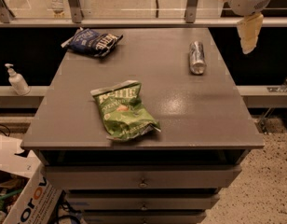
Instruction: Move redbull can near blue chip bag
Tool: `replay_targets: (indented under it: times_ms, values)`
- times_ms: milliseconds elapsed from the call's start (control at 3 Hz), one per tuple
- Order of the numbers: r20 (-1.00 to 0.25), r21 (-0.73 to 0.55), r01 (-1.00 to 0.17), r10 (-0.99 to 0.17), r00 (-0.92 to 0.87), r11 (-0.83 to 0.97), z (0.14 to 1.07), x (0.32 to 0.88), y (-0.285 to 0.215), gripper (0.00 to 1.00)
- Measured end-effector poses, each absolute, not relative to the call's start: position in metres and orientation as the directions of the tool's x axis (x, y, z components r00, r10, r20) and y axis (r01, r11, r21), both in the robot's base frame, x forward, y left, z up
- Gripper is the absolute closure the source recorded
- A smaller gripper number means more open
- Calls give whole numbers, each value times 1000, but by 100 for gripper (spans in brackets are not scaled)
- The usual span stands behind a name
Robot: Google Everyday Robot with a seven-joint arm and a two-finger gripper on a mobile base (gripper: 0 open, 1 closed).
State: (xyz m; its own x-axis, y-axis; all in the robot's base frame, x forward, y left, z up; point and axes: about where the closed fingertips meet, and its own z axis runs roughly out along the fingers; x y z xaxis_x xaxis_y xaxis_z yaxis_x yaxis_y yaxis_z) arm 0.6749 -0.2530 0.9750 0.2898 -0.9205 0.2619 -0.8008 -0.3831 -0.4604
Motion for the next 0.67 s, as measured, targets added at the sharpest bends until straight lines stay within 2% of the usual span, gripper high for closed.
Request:
replay_targets:
  times_ms: [333, 667]
  values:
    - [290, -389, -764, -856, 429, -515, 972, 683, -267, 0]
    - [267, -355, -746, -826, 496, -563, 976, 683, -276, 0]
